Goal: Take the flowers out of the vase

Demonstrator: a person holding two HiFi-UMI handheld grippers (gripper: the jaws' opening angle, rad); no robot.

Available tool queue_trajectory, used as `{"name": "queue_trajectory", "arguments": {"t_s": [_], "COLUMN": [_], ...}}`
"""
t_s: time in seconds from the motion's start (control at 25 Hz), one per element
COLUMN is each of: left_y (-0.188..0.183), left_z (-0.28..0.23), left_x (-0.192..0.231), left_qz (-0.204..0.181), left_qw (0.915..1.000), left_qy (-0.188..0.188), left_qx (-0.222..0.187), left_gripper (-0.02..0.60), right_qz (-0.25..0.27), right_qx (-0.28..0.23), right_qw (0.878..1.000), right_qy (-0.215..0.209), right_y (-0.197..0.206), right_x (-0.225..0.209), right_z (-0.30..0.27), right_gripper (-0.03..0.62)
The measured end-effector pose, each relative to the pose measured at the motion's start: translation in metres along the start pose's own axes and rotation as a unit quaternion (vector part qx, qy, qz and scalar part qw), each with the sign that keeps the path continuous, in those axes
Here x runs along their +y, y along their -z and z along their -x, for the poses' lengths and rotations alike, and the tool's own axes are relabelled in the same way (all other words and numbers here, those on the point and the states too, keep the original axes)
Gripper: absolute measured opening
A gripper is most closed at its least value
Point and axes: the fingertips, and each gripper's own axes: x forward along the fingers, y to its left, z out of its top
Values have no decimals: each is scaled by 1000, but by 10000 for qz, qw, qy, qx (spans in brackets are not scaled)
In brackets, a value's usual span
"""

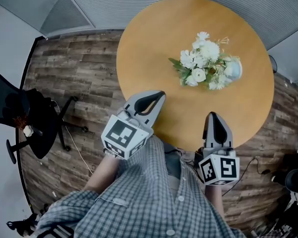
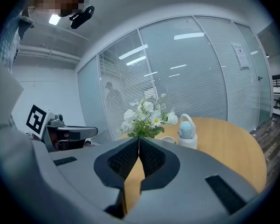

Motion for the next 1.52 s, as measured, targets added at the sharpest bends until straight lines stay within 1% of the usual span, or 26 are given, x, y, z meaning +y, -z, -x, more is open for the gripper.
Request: {"name": "queue_trajectory", "arguments": {"t_s": [0.24, 0.44, 0.6, 0.76, 0.84, 0.92, 1.04, 1.2, 1.32, 1.52], "left_y": [8, 17, 27, 38, 44, 51, 59, 71, 83, 103], "left_z": [-23, -45, -60, -74, -83, -94, -107, -122, -134, -153], "left_x": [7, 11, 21, 31, 34, 37, 46, 60, 69, 73], "left_qz": [50, -28, -269, -393, -545, -685, -734, -823, -978, -1074], "left_qw": [9997, 9996, 9983, 9974, 9962, 9945, 9926, 9904, 9867, 9800], "left_qy": [-233, -167, -105, 40, 155, 305, 480, 584, 722, 1011], "left_qx": [62, 244, 499, 611, 659, 732, 845, 945, 1082, 1340], "left_gripper": [8, 8, 15, 75, 103, 145, 196, 227, 249, 278], "right_qz": [-50, -110, -170, -280, -300, -302, -331, -345, -342, -367], "right_qx": [101, 246, 272, 316, 371, 434, 519, 621, 662, 813], "right_qw": [9999, 9996, 9995, 9989, 9984, 9977, 9965, 9951, 9942, 9913], "right_qy": [-90, -113, -16, 201, 310, 421, 570, 683, 782, 964], "right_y": [7, 13, 16, 21, 23, 25, 29, 32, 32, 39], "right_x": [-16, -23, -24, -26, -27, -28, -26, -21, -16, -9], "right_z": [-8, -14, -21, -25, -29, -32, -39, -49, -56, -64], "right_gripper": [11, 11, 11, 11, 11, 11, 11, 11, 11, 11]}}
